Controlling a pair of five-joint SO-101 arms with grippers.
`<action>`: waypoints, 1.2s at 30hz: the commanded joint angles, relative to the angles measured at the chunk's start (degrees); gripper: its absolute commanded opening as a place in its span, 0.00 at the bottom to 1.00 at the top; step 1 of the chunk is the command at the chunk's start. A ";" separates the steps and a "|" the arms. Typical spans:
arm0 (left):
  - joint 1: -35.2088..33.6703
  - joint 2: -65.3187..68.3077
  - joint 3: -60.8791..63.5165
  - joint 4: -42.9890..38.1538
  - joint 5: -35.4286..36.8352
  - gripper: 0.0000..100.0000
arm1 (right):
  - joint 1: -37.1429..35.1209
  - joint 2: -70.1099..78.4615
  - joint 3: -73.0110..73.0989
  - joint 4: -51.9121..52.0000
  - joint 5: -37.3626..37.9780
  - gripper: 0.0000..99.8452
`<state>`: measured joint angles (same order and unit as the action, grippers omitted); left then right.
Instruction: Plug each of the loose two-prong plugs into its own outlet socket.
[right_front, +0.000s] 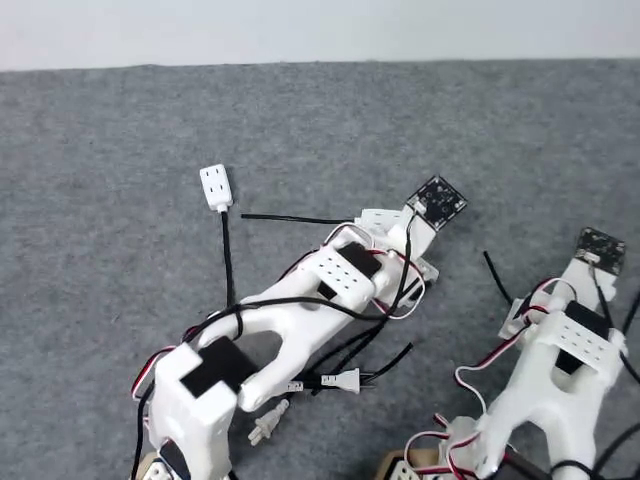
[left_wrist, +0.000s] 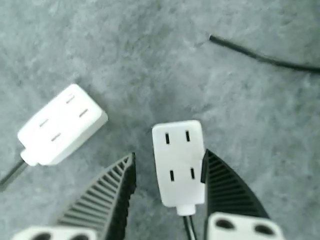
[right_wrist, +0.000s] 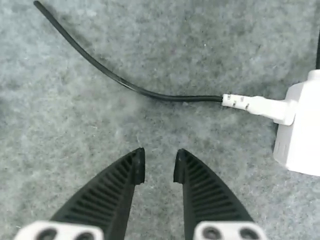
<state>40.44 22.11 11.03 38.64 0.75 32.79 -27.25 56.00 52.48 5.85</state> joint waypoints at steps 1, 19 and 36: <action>-2.11 2.11 -6.11 4.04 0.70 0.20 | 0.40 -1.89 -0.09 -0.84 -0.18 0.11; -1.76 31.65 -53.58 42.55 3.87 0.00 | 0.31 -1.89 0.62 -1.19 -0.09 0.11; -10.02 15.82 -55.87 59.25 24.26 0.01 | -0.92 -1.89 0.70 -1.19 -0.09 0.11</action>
<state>33.58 48.57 -47.43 96.31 24.48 32.62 -27.25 56.97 52.48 5.85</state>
